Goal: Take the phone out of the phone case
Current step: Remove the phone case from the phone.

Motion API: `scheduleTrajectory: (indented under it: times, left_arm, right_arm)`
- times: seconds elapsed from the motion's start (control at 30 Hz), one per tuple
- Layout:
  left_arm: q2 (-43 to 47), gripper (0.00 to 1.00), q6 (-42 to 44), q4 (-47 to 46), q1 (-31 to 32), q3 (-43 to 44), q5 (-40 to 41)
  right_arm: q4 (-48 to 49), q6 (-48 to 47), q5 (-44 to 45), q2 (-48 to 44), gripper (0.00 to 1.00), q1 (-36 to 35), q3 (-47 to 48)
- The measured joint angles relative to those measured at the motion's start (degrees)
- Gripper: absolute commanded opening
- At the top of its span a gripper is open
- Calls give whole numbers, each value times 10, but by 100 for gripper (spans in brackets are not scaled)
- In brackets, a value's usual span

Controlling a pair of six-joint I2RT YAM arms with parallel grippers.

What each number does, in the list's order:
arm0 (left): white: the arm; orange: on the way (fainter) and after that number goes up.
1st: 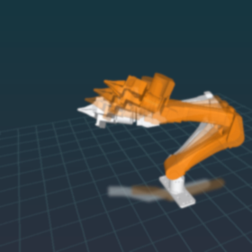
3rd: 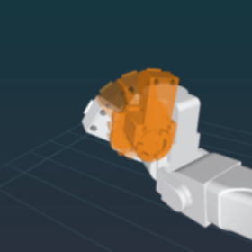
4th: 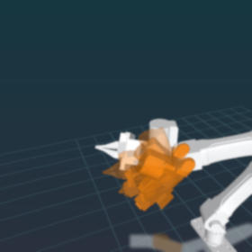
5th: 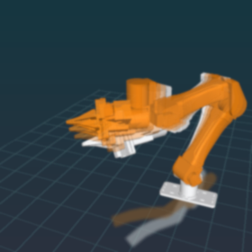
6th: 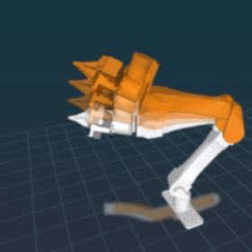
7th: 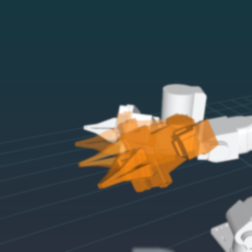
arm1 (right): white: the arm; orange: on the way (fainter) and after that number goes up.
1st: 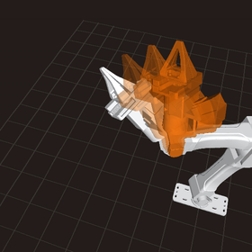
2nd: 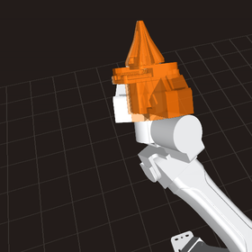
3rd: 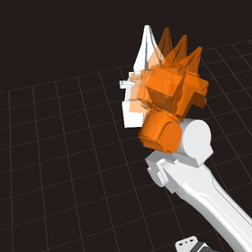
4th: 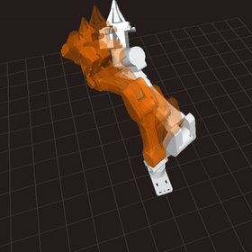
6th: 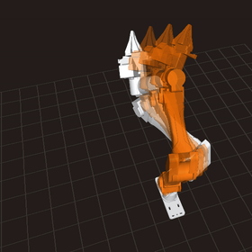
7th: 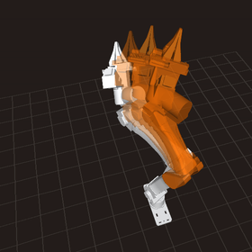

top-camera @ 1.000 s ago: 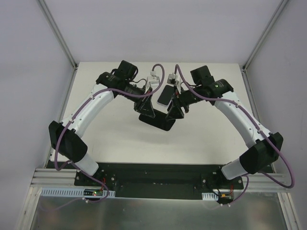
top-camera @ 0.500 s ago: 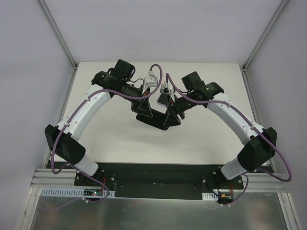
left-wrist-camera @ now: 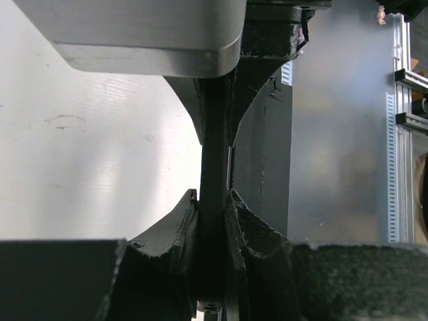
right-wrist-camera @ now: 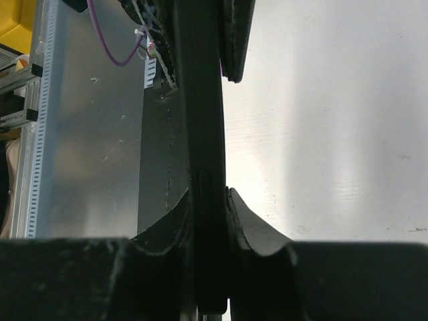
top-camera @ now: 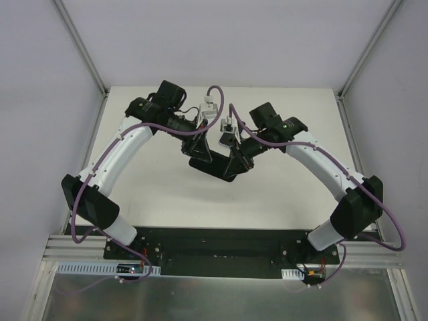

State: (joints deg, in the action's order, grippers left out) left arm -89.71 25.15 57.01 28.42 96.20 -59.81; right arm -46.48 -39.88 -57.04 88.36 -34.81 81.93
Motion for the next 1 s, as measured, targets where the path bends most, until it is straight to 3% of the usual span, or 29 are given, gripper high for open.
scheduleTrajectory:
  times: [0.03, 0.17, 0.2, 0.3, 0.37, 0.7, 1.0]
  left_arm:
    - [0, 0, -1, 0, 0, 0, 0]
    - [-3, 46, -8, 0, 0, 0, -2]
    - [-3, 53, -11, -1, 0, 0, -2]
    - [-4, 69, -30, -11, 0, 1, -19]
    - [-4, 74, -50, -21, -5, 2, -32]
    - [18, 75, -294, -213, -91, -56, -66]
    - [29, 60, -534, -441, -112, -132, -78]
  right_arm:
    - [1, 1, -3, 1, 0, 0, 0]
    - [1, 9, -4, 2, 0, 0, -1]
    - [2, 16, -4, 1, 0, 0, -3]
    - [10, 31, 11, 1, 0, 0, -5]
    - [12, 37, 17, 0, 0, 3, -7]
    - [5, 48, 44, -21, 0, 28, -3]
    - [-9, 53, 49, -22, 0, 34, 43]
